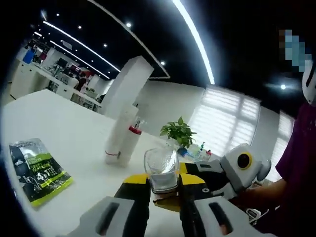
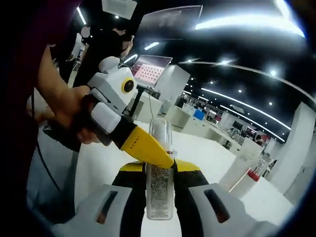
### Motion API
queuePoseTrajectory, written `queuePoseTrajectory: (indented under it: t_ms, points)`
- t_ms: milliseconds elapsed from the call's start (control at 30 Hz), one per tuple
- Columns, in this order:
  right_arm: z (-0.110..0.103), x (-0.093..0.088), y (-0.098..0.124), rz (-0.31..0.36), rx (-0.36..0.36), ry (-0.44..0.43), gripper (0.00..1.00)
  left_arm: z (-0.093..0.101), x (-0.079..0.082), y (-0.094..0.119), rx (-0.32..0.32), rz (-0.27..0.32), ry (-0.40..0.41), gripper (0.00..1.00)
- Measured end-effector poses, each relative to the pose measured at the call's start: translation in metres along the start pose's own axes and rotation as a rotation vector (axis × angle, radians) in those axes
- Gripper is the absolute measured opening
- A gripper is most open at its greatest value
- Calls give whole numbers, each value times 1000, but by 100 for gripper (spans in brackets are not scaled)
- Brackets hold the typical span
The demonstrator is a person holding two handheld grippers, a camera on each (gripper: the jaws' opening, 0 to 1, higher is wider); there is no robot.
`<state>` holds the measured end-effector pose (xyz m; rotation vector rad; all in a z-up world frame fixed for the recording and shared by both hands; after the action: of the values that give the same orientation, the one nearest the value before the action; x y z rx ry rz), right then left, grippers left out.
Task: Arrange the skincare products in the storage area until every visible bottle or jar stands upright without overlapping.
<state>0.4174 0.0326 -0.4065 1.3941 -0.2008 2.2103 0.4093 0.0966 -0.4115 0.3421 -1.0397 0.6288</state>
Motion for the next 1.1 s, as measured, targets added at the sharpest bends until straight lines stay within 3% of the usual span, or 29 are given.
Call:
queuePoseTrajectory:
  t_ms: [133, 200, 267, 367, 467, 500, 533, 567, 633, 700, 800, 867, 967, 1033, 1100]
  points:
    - [-1, 2, 2, 9, 28, -73, 20, -1, 2, 5, -38, -4, -36, 20]
    - [-1, -5, 2, -23, 41, -110, 26, 8, 6, 7, -115, -5, -83, 20]
    - [-1, -7, 4, -23, 48, -134, 32, 9, 7, 8, -127, -18, -118, 20]
    - [-7, -11, 8, -33, 124, -232, 29, 9, 7, 8, -145, -71, -209, 20]
    - [-10, -13, 12, -28, 178, -288, 29, 12, 7, 11, -217, -111, -245, 20]
    - [-11, -12, 14, -20, 191, -294, 28, 13, 7, 12, -230, -122, -249, 20]
    - [-12, -11, 15, -10, 215, -312, 29, 19, 6, 13, -300, -150, -242, 20]
    - [-16, -9, 17, 6, 253, -363, 31, 22, 6, 15, -335, -164, -230, 20]
    - [-23, -7, 21, 6, 334, -382, 31, 26, 4, 17, -403, -215, -259, 20]
    - [-30, -6, 25, -7, 406, -418, 25, 29, 2, 19, -440, -271, -283, 20]
    - [-35, 3, 28, 31, 471, -452, 22, 36, 2, 20, -495, -299, -282, 20]
    - [-41, 5, 31, 22, 522, -473, 22, 40, 1, 21, -538, -328, -270, 20]
    - [-46, 1, 27, -18, 506, -461, 21, 40, -3, 20, -539, -369, -308, 20]
    - [-43, 0, 26, -5, 458, -427, 20, 38, -2, 20, -531, -364, -316, 21]
    - [-35, -3, 23, -8, 377, -414, 20, 32, 1, 16, -470, -331, -317, 21]
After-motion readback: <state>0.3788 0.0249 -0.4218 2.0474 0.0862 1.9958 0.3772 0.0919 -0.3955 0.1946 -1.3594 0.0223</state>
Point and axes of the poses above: the point that each gripper's makers call its tool centre point, and the gripper's own axes: y roughly backward along the fingers, z roughly to its right, x roughly out of its top, the point moved 5 cm from there along y, roughly backward along the fingers, and after that the axes turned 2 degrees about z, right-handed, at the moved point
